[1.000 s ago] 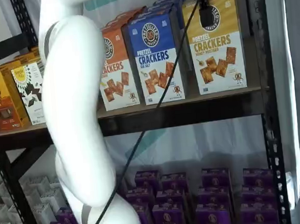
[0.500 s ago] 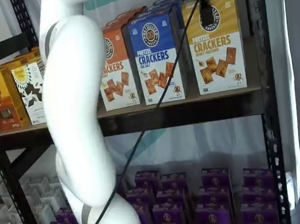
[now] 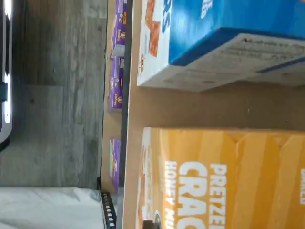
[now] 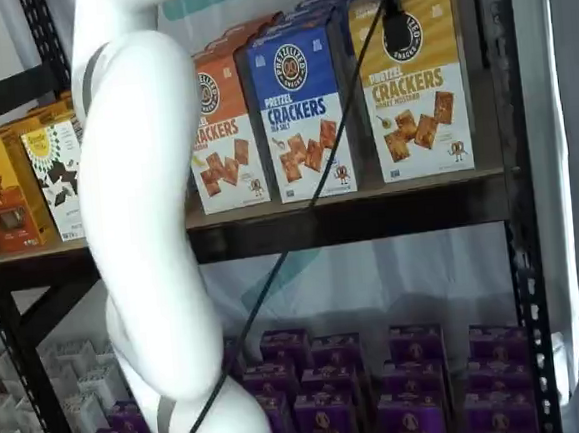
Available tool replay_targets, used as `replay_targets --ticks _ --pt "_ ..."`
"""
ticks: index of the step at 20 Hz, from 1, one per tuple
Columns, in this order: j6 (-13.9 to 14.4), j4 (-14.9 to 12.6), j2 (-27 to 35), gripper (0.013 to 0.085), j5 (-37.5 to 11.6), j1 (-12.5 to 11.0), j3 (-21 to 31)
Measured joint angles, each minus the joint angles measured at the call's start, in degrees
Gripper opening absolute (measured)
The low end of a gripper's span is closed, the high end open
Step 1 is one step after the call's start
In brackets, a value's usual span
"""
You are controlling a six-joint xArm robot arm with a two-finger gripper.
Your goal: Retrieve the yellow and white box located on the top shelf, the sixth one from the left
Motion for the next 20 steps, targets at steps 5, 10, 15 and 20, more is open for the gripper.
replay_targets --ticks 5,10,15,20 --pt "-0.3 1.8 -1.5 0.061 0.6 -1.0 0.3" --pt "-1.5 2.1 -4.4 0.061 0.4 -2.3 2.3" --pt "-3.3 1.8 -7.9 0.061 2.6 -4.2 4.4" --pt "-5.0 1.8 -11.6 0.061 5.5 -6.4 6.5"
